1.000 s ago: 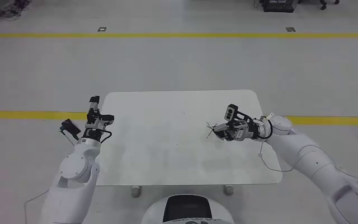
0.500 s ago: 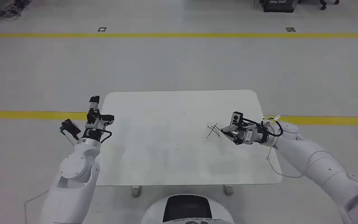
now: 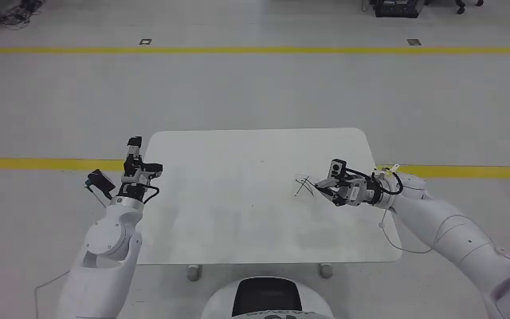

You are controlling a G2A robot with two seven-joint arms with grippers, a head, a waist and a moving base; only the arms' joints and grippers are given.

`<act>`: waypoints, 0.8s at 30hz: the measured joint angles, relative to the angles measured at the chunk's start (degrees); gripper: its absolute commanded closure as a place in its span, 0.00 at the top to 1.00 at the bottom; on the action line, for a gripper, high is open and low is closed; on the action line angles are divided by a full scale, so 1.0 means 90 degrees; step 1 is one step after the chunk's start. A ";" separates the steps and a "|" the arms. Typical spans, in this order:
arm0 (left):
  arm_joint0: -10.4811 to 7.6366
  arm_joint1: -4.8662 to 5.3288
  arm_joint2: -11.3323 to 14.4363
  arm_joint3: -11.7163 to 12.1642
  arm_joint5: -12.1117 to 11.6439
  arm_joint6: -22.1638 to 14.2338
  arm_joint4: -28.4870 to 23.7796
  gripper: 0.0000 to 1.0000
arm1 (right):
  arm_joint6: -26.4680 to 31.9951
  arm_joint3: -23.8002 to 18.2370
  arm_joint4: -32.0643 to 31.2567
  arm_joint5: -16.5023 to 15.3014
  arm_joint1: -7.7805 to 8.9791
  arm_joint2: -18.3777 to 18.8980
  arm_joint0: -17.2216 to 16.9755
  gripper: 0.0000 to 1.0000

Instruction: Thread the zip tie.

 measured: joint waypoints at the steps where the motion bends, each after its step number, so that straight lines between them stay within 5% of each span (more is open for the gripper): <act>1: 0.0000 0.0000 0.0000 0.0000 0.0000 0.0000 0.0000 1.00 | 0.0000 0.0000 0.0000 0.0000 0.0000 0.0000 0.0000 0.00; 10: -0.0009 -0.0001 0.0003 0.0003 -0.0003 0.0001 -0.0004 1.00 | 0.0000 0.0000 0.0000 0.0000 0.0000 0.0000 0.0000 0.00; 13: -0.0179 -0.0012 0.0140 0.0039 0.0003 -0.0120 0.0131 1.00 | 0.0000 0.0000 0.0000 0.0000 0.0000 0.0000 0.0000 0.00; 24: -0.0835 -0.0131 0.1503 0.0204 0.0447 -0.0451 0.0997 1.00 | 0.0000 0.0000 0.0000 0.0000 0.0000 0.0000 0.0000 0.00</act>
